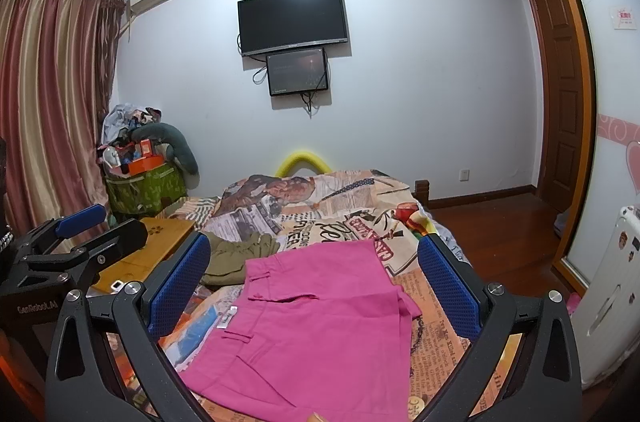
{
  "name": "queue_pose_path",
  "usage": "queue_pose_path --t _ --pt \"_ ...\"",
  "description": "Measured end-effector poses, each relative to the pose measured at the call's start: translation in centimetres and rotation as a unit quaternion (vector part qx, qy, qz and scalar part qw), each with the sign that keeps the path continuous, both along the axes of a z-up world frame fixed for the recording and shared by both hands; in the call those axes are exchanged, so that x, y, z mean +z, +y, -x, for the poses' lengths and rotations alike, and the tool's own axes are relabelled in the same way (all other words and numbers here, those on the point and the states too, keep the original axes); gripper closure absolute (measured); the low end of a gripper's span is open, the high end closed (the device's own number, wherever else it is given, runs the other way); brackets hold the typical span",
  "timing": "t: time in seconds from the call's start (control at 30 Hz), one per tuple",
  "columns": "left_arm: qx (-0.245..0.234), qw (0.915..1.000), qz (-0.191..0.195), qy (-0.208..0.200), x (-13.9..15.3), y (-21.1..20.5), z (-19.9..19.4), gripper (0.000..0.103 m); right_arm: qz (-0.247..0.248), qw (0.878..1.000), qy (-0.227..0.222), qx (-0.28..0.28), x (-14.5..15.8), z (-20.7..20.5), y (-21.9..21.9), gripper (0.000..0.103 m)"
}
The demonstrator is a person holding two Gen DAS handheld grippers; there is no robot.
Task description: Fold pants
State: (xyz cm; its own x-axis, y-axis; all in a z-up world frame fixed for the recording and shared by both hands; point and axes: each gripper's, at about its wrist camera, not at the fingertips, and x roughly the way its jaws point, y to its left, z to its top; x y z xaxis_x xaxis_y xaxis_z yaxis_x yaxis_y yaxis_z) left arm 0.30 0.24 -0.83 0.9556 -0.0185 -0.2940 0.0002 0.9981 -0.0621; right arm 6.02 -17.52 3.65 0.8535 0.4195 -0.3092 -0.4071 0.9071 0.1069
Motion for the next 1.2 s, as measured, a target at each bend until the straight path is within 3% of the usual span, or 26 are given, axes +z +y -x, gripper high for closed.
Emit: queue_pose_path --t 0.37,0.6,0.87,0.97,1.2 --pt "0.016 0.9974 0.007 0.07 -3.1 2.0 -5.4 0.0 0.023 0.998 0.053 -0.022 -3.3 -3.8 -0.4 0.0" --pt "0.046 0.9879 -0.029 0.146 -6.8 4.1 -11.4 0.0 0.068 0.992 0.098 -0.04 -6.6 -7.7 -1.5 0.0" --pt "0.038 0.9651 -0.022 0.258 -13.2 6.9 -17.8 0.003 0.093 0.977 0.191 -0.032 -11.9 -12.8 -2.8 0.001" --pt "0.03 0.9532 -0.014 0.3 -15.2 7.6 -19.3 0.016 0.102 0.968 0.229 -0.024 -14.1 -14.4 -2.9 0.011" --pt "0.015 0.9297 0.026 0.367 -19.3 9.2 -21.5 0.032 0.109 0.957 0.267 0.001 -17.2 -16.6 -2.4 0.034"
